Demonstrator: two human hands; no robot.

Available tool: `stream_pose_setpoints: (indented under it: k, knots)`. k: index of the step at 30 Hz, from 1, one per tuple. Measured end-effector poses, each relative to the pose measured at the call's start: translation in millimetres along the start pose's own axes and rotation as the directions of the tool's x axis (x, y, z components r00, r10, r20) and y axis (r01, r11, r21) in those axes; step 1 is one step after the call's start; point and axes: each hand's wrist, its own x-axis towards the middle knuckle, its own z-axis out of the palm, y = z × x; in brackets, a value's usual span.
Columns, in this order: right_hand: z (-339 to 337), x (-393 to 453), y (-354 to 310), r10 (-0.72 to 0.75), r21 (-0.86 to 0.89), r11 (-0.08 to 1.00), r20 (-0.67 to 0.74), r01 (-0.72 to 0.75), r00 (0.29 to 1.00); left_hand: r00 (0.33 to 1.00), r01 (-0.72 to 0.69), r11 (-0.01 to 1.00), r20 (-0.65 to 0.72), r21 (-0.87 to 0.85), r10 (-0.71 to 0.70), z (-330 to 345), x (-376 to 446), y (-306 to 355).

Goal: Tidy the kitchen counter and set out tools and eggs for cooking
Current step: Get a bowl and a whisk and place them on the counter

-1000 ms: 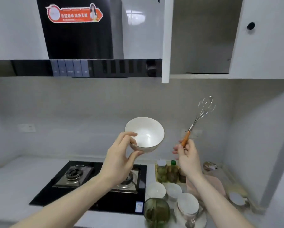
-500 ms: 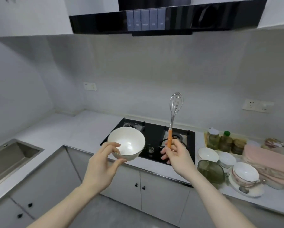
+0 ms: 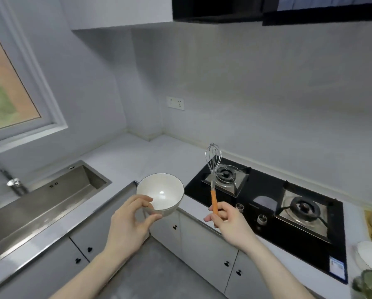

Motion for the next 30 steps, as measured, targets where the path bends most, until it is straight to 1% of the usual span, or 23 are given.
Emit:
stream_pose_setpoints:
  k: [3,6,10,15,19,23,25,30]
  knots:
    - [23.0,61.6,-8.1,0.037,0.012,0.999,0.063,-0.037,0.997,0.998,0.065,0.996,0.000,0.066,-0.065,-3.8,48.2,-38.3]
    - [43.2,120.6,-19.1,0.031,0.044,0.998,0.138,-0.038,0.990,0.995,0.100,0.990,-0.026,0.102,-0.098,-8.6,91.8,-70.4]
    - [69.3,180.4,-35.1,0.036,0.038,0.998,0.195,-0.044,0.980,0.983,0.178,0.980,-0.057,0.090,-0.173,-18.9,128.8,-110.4]
    - [98.9,239.5,-52.2,0.047,0.008,0.999,0.226,-0.050,0.973,0.965,0.251,0.965,-0.094,0.078,-0.243,-29.4,176.3,-161.1]
    - [124.5,288.6,-60.1,0.076,-0.038,0.997,0.213,-0.070,0.974,0.956,0.286,0.957,-0.082,0.050,-0.282,-29.8,227.0,-212.1]
    - [148.4,330.4,-68.6,0.118,-0.041,0.993,0.157,-0.113,0.981,0.969,0.247,0.968,-0.046,0.046,-0.245,-25.5,278.0,-259.5]
    - [159.1,350.6,-76.0,0.131,-0.050,0.991,0.133,-0.126,0.982,0.968,0.251,0.967,-0.028,0.045,-0.250,-24.4,305.0,-279.2]
    - [173.9,388.4,-83.3,0.161,-0.041,0.987,0.079,-0.158,0.984,0.958,0.282,0.955,0.038,0.088,-0.286,-10.9,360.8,-322.4]
